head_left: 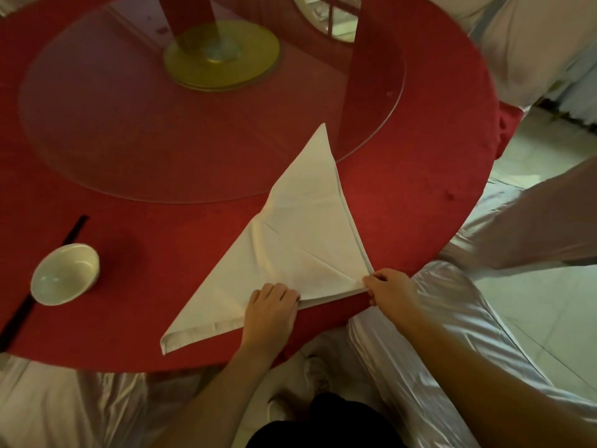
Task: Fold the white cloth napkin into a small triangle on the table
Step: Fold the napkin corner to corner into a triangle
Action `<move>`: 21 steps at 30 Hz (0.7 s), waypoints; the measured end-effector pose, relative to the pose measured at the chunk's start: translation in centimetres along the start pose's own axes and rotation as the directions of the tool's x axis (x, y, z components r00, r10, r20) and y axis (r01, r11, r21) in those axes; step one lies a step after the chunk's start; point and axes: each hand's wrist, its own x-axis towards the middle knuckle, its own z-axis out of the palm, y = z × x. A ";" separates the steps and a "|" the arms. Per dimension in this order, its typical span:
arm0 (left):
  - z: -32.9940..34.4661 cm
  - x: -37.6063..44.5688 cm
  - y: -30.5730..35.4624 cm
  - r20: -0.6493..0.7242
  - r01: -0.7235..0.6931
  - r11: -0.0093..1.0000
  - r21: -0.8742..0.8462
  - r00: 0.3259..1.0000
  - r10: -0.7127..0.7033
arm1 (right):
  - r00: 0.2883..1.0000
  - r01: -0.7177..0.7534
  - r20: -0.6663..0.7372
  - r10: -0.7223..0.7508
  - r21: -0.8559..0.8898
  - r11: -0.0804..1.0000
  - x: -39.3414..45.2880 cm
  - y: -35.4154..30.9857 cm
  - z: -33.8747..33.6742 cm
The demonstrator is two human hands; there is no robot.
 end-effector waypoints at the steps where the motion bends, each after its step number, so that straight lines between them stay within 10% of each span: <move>1: 0.1 0.0 0.0 -0.002 -0.005 1.000 -0.006 1.000 0.005 | 1.000 0.011 -0.004 -0.011 -0.012 1.000 0.1 0.1 -0.1; 21: 0.6 -1.3 -0.2 -0.012 -0.021 0.997 -0.080 1.000 0.020 | 0.997 -0.010 -0.075 -0.007 -0.224 0.974 0.6 0.2 0.0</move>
